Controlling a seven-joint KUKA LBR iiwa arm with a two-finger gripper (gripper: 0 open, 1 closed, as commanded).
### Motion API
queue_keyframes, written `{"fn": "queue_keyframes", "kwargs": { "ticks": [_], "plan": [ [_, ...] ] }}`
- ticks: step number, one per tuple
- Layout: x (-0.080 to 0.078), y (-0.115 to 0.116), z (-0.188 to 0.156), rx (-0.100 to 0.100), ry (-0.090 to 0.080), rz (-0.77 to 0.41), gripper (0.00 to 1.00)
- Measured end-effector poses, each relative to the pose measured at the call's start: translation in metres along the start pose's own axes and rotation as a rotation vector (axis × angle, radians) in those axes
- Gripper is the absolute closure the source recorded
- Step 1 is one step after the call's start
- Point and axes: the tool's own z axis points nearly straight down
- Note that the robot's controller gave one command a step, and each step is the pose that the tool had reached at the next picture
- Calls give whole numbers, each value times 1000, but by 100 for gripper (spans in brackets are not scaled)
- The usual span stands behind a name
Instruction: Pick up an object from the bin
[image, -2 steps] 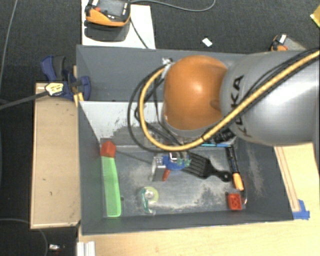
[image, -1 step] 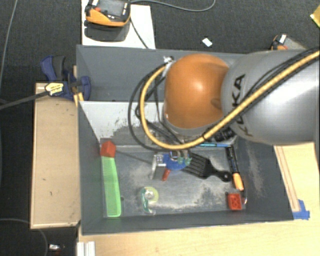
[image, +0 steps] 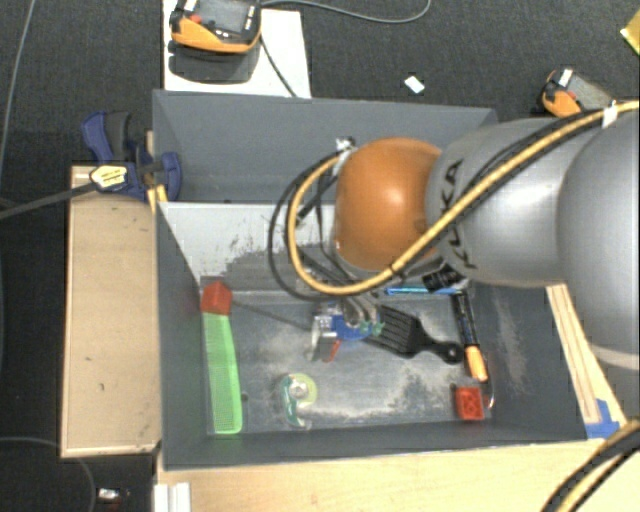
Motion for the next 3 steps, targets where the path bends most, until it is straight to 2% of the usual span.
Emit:
{"fn": "queue_keyframes", "kwargs": {
  "ticks": [1, 2, 3],
  "plan": [
    [-30, -59, 82, -2, -3, -16, 0],
    [-32, -87, 78, -3, -6, 29, 0],
    [-21, -101, 47, -5, -10, 40, 0]
  ]
}}
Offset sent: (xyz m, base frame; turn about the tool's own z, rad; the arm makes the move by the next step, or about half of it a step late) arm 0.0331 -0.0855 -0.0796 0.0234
